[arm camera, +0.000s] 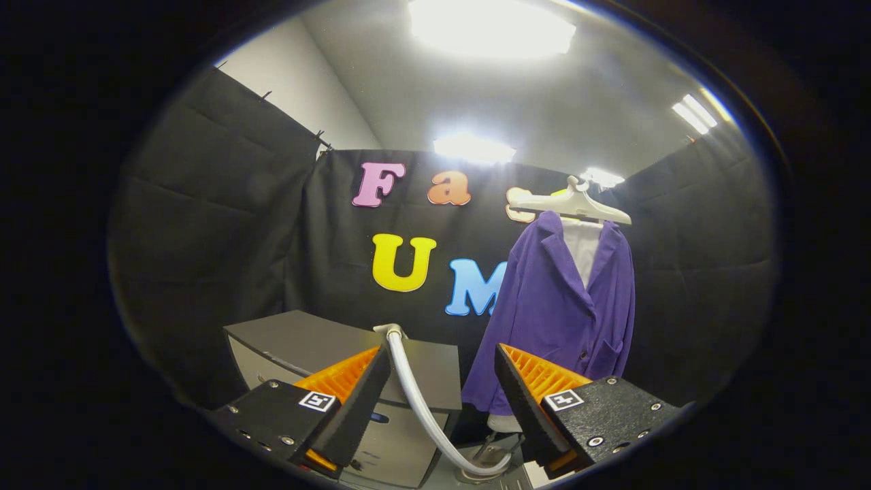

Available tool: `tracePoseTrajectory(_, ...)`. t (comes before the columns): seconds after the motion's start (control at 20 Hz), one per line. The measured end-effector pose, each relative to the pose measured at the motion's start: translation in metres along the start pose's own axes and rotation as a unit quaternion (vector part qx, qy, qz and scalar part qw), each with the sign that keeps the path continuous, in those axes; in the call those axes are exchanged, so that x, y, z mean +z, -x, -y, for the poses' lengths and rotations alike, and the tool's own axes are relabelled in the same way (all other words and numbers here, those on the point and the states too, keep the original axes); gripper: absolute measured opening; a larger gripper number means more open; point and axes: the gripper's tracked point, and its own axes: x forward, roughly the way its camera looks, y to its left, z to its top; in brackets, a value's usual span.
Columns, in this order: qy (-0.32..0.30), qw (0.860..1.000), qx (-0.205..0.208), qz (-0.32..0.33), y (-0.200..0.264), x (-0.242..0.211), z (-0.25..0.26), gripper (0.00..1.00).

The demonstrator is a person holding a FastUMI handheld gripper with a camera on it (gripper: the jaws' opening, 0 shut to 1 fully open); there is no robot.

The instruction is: Iron the clothes twice with a garment steamer, once on the left side and once on the right side.

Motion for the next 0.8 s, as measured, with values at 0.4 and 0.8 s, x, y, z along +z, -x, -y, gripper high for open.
tracePoseTrajectory(0.4, -0.057, 0.996, 0.072, 0.010, -0.017, 0.040, -0.020, 0.95)
tracePoseTrajectory(0.8, -0.015, 0.993, 0.073, -0.090, -0.125, 0.015, -0.038, 0.95)
